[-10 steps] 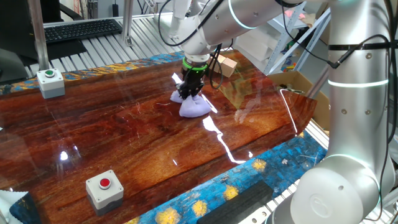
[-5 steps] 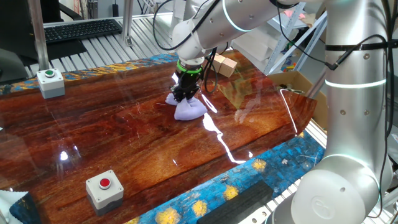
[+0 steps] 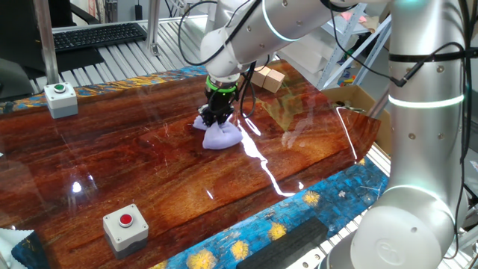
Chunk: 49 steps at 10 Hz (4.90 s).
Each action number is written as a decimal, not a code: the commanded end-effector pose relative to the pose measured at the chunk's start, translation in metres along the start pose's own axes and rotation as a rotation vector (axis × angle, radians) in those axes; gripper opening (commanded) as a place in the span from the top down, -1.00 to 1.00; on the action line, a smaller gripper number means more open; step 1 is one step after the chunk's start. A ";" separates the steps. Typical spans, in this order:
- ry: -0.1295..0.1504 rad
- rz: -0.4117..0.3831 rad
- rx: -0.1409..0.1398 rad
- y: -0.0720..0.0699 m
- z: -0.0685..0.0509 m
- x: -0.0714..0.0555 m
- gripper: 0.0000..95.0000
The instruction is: Clean the table with a cloth
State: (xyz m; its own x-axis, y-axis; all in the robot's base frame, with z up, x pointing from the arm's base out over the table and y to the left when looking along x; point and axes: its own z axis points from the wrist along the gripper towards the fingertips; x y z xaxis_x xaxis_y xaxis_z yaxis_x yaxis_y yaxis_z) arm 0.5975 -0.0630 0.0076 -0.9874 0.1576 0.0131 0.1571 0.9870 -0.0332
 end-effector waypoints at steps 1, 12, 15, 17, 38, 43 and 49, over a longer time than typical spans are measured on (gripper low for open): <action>0.001 0.011 -0.014 0.006 0.002 0.000 1.00; 0.019 0.085 -0.018 0.054 -0.008 0.002 1.00; 0.015 0.099 -0.043 0.059 -0.002 -0.004 1.00; 0.024 0.105 -0.050 0.059 -0.002 -0.006 1.00; -0.016 -0.133 -0.024 0.060 -0.001 -0.009 1.00; -0.019 -0.156 -0.029 0.060 -0.001 -0.009 1.00; -0.010 -0.083 -0.031 0.076 -0.005 -0.005 1.00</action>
State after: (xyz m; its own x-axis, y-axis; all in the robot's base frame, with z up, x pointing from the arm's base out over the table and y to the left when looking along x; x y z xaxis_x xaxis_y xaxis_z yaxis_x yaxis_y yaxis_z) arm 0.6156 0.0086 0.0080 -0.9977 0.0682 0.0022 0.0682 0.9977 0.0020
